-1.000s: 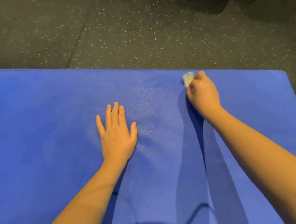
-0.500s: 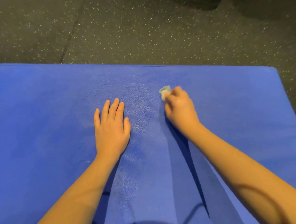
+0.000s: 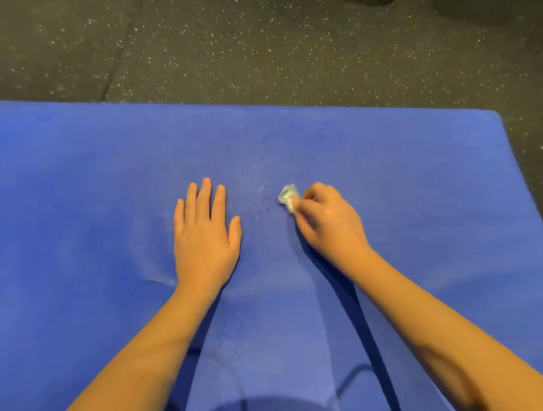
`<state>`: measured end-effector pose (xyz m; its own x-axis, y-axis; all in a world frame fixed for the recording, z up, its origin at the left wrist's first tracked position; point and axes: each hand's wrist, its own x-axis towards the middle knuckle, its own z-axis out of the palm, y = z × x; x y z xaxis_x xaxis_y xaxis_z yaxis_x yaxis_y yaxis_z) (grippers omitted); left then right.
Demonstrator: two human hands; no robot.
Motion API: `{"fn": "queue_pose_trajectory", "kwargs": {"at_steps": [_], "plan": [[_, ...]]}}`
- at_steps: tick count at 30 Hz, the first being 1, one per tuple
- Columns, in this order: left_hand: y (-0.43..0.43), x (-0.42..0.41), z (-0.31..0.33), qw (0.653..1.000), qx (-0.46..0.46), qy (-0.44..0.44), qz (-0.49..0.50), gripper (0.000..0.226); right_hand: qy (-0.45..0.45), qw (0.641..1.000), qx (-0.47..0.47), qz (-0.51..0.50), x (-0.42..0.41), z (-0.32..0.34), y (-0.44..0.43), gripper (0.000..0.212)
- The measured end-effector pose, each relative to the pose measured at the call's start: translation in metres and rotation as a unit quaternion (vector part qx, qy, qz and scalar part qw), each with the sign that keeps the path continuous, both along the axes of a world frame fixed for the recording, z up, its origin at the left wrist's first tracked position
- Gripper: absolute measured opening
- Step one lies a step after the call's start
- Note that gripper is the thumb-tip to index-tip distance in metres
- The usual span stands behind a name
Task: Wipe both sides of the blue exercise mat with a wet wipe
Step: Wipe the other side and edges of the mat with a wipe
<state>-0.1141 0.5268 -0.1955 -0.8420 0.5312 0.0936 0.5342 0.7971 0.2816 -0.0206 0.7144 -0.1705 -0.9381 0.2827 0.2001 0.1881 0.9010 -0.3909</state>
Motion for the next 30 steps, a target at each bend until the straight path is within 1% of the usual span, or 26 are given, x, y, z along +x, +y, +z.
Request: {"fn": "queue_pose_trajectory", "kwargs": {"at_steps": [1, 2, 3, 4, 5, 7, 8, 9, 10, 11, 13, 14, 15, 16, 18, 19, 20, 21, 22, 23, 24, 25, 26, 27, 29, 30], "plan": [[0.001, 0.001, 0.000, 1.000, 0.002, -0.002, 0.001, 0.060, 0.011, 0.997, 0.011, -0.071, 0.001, -0.003, 0.006, 0.032], [0.001, 0.001, 0.000, 1.000, 0.002, -0.004, 0.000, 0.060, 0.026, 0.989, -0.001, -0.142, 0.001, -0.005, 0.008, 0.029], [0.001, 0.002, 0.001, 1.000, 0.002, -0.006, 0.000, 0.060, 0.042, 0.982, -0.025, -0.184, 0.001, -0.008, 0.003, 0.026], [0.001, 0.002, 0.001, 1.000, 0.002, -0.010, 0.001, 0.061, 0.052, 0.981, -0.041, -0.182, 0.002, -0.009, -0.007, 0.025], [0.000, 0.003, 0.001, 1.000, 0.001, -0.013, 0.001, 0.061, 0.049, 0.988, -0.055, -0.139, 0.003, -0.009, -0.021, 0.026], [0.001, 0.002, 0.002, 1.000, -0.001, -0.014, 0.002, 0.061, 0.017, 0.998, -0.061, 0.013, 0.014, -0.007, -0.044, 0.030], [0.002, 0.001, 0.003, 1.000, -0.002, -0.013, 0.002, 0.061, 0.000, 0.996, -0.050, 0.068, 0.020, -0.005, -0.047, 0.031], [0.003, 0.001, 0.005, 1.000, -0.004, -0.011, 0.001, 0.060, -0.008, 0.996, -0.030, 0.083, 0.022, -0.004, -0.042, 0.031], [0.003, 0.001, 0.006, 1.000, -0.006, -0.008, 0.000, 0.059, -0.010, 0.998, -0.010, 0.054, 0.023, -0.004, -0.032, 0.030], [0.002, 0.004, 0.007, 1.000, -0.006, -0.005, 0.002, 0.057, -0.006, 1.000, 0.007, -0.009, 0.023, -0.004, -0.023, 0.028], [-0.003, 0.015, 0.008, 1.000, -0.001, -0.012, 0.011, 0.056, 0.017, 0.987, 0.014, -0.161, 0.025, -0.004, -0.007, 0.027], [-0.007, 0.022, 0.007, 1.000, -0.003, -0.018, 0.011, 0.057, 0.027, 0.981, 0.006, -0.194, 0.027, -0.004, -0.008, 0.027], [-0.011, 0.030, 0.006, 1.000, -0.009, -0.021, 0.007, 0.058, 0.033, 0.982, -0.001, -0.184, 0.029, -0.003, -0.017, 0.027], [-0.015, 0.036, 0.004, 1.000, -0.015, -0.021, 0.001, 0.059, 0.029, 0.990, -0.009, -0.136, 0.031, -0.002, -0.030, 0.029], [-0.017, 0.038, 0.002, 1.000, -0.021, -0.014, 0.000, 0.059, 0.013, 1.000, -0.005, 0.009, 0.043, -0.001, -0.054, 0.030], [-0.016, 0.037, 0.002, 1.000, -0.021, -0.013, 0.003, 0.059, -0.002, 0.998, 0.007, 0.062, 0.048, 0.001, -0.057, 0.031], [-0.014, 0.037, 0.002, 1.000, -0.020, -0.013, 0.005, 0.059, -0.013, 0.996, 0.026, 0.080, 0.052, 0.002, -0.053, 0.030], [-0.014, 0.037, 0.002, 1.000, -0.018, -0.016, 0.005, 0.059, -0.018, 0.997, 0.046, 0.059, 0.055, 0.001, -0.045, 0.030], [-0.013, 0.038, 0.002, 1.000, -0.016, -0.020, 0.005, 0.059, -0.015, 0.998, 0.058, 0.003, 0.057, 0.000, -0.035, 0.029], [-0.014, 0.039, 0.003, 1.000, -0.016, -0.022, 0.004, 0.059, -0.007, 0.996, 0.055, -0.076, 0.058, 0.000, -0.027, 0.029], [-0.015, 0.039, 0.003, 1.000, -0.016, -0.024, 0.004, 0.059, 0.002, 0.988, 0.036, -0.152, 0.060, 0.000, -0.024, 0.029], [-0.015, 0.039, 0.003, 1.000, -0.015, -0.026, 0.002, 0.059, 0.011, 0.979, 0.010, -0.201, 0.063, 0.000, -0.027, 0.027], [-0.015, 0.037, 0.003, 0.999, -0.016, -0.028, 0.003, 0.059, 0.015, 0.979, -0.012, -0.205, 0.064, 0.000, -0.036, 0.026], [-0.015, 0.036, 0.004, 0.999, -0.016, -0.029, 0.003, 0.059, 0.010, 0.984, -0.027, -0.174, 0.068, 0.000, -0.048, 0.027], [-0.015, 0.035, 0.005, 0.999, -0.017, -0.033, -0.001, 0.059, -0.023, 0.998, -0.041, -0.052, 0.080, 0.001, -0.072, 0.032], [-0.014, 0.034, 0.006, 0.999, -0.017, -0.035, -0.002, 0.060, -0.047, 0.998, -0.048, 0.003, 0.085, 0.005, -0.077, 0.034]]}}
